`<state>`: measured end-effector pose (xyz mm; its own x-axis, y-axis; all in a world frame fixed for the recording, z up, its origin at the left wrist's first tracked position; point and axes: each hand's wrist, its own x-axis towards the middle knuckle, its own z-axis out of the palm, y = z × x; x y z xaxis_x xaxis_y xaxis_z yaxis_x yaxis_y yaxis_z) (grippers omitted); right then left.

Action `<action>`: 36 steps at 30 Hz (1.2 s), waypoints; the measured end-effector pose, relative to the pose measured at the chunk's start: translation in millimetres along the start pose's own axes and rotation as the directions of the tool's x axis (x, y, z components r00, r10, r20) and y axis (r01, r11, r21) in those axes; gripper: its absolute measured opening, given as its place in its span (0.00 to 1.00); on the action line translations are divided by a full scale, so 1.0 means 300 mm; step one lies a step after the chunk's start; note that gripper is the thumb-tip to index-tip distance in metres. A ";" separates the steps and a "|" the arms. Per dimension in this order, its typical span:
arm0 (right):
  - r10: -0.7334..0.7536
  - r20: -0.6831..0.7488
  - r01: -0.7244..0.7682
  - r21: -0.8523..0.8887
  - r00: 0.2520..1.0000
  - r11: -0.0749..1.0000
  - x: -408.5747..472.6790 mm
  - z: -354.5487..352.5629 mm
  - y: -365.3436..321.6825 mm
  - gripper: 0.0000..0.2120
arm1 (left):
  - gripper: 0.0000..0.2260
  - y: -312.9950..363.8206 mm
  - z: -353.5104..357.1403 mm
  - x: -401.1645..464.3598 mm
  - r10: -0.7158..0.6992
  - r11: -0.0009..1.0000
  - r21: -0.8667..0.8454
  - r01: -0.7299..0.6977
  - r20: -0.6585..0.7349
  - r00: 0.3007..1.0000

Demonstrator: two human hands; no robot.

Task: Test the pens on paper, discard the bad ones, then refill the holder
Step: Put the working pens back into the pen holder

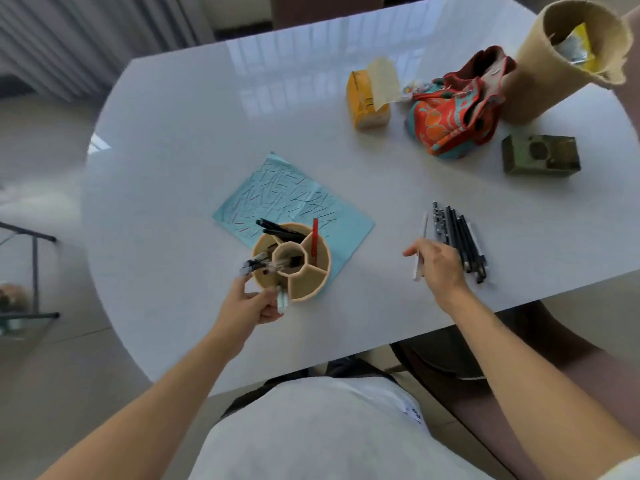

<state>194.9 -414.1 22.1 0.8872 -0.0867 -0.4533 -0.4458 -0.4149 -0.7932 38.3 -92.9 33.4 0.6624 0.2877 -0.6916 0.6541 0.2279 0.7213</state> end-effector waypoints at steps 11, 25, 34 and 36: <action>-0.295 0.479 0.125 0.355 0.827 0.926 -0.329 0.389 -0.169 0.05 | 0.11 0.000 -0.048 -0.007 -0.062 0.998 0.014 0.063 -0.078 0.995; -0.397 0.144 0.410 -0.083 0.907 0.908 -0.174 0.203 -0.099 0.08 | 0.06 -0.095 -0.137 0.071 0.015 0.999 -0.031 -0.016 -0.038 0.999; -0.119 -0.222 -0.049 -0.631 0.968 0.775 0.212 -0.087 0.044 0.13 | 0.09 -0.107 -0.152 0.108 0.009 1.000 0.016 -0.008 -0.046 0.999; -0.128 -0.190 -0.044 -0.704 0.973 0.709 0.241 -0.078 0.029 0.15 | 0.08 -0.106 -0.152 0.109 0.006 1.000 0.009 -0.005 -0.052 0.999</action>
<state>258.0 -445.1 -8.1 0.9434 -0.2030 -0.2624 -0.2708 -0.9280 -0.2558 22.6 -48.3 -10.4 0.6464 0.3367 -0.6846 0.6540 0.2177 0.7245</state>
